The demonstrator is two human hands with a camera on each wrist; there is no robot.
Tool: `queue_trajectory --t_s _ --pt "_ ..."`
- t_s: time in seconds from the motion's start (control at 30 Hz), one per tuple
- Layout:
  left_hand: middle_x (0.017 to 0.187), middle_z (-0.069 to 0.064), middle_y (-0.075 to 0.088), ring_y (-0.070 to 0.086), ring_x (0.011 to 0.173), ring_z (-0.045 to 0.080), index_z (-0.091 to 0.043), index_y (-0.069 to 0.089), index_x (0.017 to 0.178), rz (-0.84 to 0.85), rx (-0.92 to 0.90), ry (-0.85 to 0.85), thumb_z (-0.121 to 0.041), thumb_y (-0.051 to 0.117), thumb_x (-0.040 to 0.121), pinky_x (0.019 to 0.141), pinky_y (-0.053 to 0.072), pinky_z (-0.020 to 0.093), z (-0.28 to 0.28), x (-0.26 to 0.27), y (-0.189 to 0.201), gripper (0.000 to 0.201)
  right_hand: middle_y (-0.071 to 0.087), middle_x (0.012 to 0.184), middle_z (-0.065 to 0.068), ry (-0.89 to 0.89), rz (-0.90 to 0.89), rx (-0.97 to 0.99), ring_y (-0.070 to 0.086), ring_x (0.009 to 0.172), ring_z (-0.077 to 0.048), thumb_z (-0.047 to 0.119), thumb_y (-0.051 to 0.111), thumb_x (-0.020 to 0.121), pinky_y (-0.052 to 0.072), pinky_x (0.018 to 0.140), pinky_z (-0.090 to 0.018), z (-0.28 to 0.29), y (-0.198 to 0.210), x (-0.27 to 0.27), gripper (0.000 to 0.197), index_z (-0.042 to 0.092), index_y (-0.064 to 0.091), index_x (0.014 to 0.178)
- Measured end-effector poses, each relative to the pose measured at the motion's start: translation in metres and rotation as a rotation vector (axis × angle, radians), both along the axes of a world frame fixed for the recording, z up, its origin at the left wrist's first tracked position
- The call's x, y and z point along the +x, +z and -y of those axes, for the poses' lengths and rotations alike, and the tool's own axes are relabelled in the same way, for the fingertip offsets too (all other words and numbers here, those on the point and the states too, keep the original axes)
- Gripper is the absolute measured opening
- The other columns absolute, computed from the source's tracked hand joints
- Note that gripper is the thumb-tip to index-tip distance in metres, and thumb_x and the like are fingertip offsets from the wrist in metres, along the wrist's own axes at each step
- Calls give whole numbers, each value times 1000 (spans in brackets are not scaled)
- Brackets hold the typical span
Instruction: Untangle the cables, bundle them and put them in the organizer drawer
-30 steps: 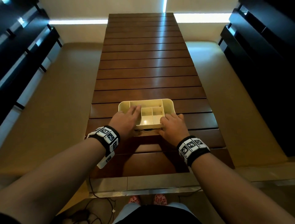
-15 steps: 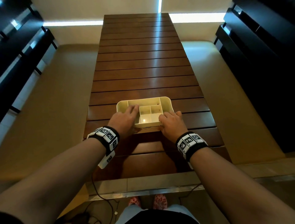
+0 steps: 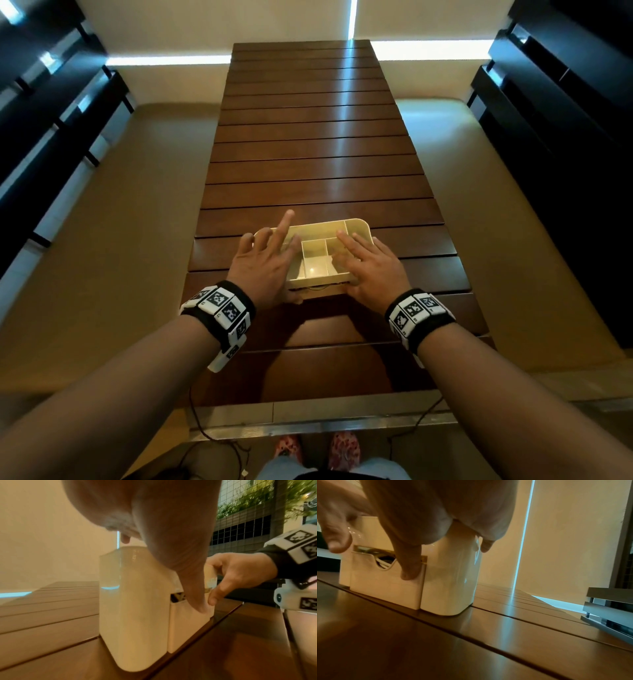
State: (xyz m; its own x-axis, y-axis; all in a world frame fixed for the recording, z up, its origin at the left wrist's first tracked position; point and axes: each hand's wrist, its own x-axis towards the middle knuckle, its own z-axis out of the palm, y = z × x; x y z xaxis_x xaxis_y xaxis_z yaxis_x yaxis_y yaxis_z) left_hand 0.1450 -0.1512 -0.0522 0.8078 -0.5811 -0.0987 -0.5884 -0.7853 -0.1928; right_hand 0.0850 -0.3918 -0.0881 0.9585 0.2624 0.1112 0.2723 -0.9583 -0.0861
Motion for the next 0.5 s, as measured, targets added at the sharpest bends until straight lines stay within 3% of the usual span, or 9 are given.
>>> queue_trajectory --t_s 0.03,0.1,0.17,0.27,0.33,0.4,0.5 --pt "163 11 -22 9 145 34 -25 -3 155 -15 -1 16 -83 69 57 114 19 51 -1 1 -2 135 29 162 1 6 23 -4 35 146 -24 46 77 77 24 119 -49 0 -2 0 71 30 52 141" --pt "164 14 -21 -2 150 38 -26 -12 155 -91 -32 25 -68 71 70 121 10 53 -2 1 -7 126 35 160 0 24 74 -16 37 145 -24 48 80 72 24 120 -52 1 -2 3 86 26 44 147" --pt "165 19 -11 -2 152 41 -21 -13 156 -94 -59 6 -49 67 84 124 6 52 -2 1 -12 111 40 157 0 62 100 -44 36 145 -26 54 80 70 21 119 -55 6 1 6 99 27 30 152" --pt "165 21 -3 -1 152 42 -17 -4 159 -99 -96 -7 -44 69 84 124 8 53 -3 1 -12 108 37 159 2 119 57 -71 32 147 -29 63 76 69 24 117 -56 14 5 13 108 32 16 154" --pt "165 21 -3 -2 152 42 -16 -2 159 -109 -100 -5 -41 69 85 122 5 51 -3 1 -10 106 37 158 1 131 38 9 35 145 -30 61 78 67 37 112 -55 14 -1 14 103 31 28 151" --pt "166 20 -4 -4 152 41 -16 -2 159 -119 -112 -4 -37 68 86 121 2 50 -1 1 -8 103 45 154 -1 132 89 91 46 138 -30 52 85 65 50 101 -54 12 -8 15 85 27 52 139" --pt "166 18 -3 -3 152 39 -18 -2 159 -136 -118 -10 -40 71 83 121 0 46 -3 3 -8 108 48 151 -1 136 113 116 56 128 -27 51 86 67 53 97 -52 12 -8 16 64 26 67 123"
